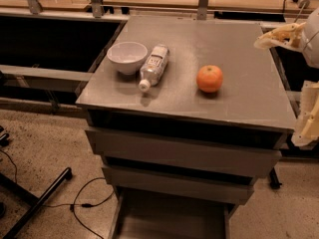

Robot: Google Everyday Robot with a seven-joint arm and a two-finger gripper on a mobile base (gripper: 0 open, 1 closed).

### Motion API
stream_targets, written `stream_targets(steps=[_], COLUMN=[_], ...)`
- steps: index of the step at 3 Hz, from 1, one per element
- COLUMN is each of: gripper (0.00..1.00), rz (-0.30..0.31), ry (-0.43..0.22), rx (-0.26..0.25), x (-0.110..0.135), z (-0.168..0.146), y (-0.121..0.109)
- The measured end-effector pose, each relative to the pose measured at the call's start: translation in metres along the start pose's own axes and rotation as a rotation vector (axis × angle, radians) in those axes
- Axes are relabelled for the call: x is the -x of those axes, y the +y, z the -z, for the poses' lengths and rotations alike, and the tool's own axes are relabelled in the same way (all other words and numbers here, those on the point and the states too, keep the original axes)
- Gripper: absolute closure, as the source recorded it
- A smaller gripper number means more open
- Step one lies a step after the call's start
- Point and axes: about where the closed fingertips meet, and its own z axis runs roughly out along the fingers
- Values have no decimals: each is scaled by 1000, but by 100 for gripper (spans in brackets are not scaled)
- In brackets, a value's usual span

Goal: Place orange into bottom drawer

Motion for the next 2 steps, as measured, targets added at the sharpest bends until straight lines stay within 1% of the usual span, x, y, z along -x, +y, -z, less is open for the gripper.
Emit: stream_targets(steps=[1,2], gripper=[0,0], rz=[0,6], ry=[0,14], rx=[0,-14], x=[0,3], z=[0,3], y=[0,-3])
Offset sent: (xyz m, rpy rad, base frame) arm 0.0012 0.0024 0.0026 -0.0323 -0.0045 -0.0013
